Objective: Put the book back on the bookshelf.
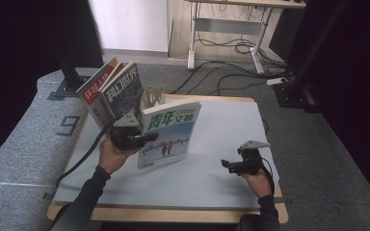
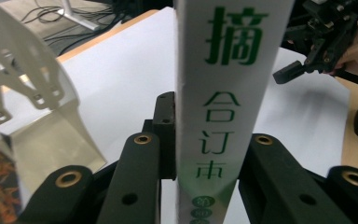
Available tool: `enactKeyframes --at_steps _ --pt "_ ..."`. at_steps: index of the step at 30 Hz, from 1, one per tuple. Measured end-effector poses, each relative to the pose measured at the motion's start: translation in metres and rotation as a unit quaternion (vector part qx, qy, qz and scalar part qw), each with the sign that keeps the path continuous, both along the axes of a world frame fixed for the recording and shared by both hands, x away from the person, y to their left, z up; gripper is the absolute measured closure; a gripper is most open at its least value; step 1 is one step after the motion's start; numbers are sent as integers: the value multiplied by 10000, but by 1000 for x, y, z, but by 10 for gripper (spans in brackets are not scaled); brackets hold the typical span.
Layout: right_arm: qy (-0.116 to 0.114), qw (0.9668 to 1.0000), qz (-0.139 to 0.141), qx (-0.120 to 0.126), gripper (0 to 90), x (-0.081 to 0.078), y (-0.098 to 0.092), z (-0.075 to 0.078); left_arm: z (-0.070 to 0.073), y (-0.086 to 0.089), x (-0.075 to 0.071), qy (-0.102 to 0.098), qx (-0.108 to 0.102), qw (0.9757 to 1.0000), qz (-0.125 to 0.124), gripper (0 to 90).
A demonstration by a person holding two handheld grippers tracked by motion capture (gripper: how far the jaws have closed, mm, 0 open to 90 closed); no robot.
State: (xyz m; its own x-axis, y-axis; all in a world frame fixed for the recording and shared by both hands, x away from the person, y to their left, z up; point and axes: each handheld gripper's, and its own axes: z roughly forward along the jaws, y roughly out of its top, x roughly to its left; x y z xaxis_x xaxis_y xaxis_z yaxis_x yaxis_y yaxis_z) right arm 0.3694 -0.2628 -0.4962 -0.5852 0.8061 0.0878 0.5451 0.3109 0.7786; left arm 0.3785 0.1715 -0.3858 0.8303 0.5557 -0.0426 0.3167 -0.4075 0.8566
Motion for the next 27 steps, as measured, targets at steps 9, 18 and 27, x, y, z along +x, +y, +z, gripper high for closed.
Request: enactKeyframes --at_steps 9,18,27 --pt "34 9994 -181 -283 14 0 0 -15 9 16 3 -46 34 9996 263 744" --pt "109 9987 -225 -435 0 1 4 -25 17 31 2 -40 -47 9988 476 744" --pt "254 9972 -209 -672 0 4 9 -37 27 49 1 -49 -102 9974 706 744"
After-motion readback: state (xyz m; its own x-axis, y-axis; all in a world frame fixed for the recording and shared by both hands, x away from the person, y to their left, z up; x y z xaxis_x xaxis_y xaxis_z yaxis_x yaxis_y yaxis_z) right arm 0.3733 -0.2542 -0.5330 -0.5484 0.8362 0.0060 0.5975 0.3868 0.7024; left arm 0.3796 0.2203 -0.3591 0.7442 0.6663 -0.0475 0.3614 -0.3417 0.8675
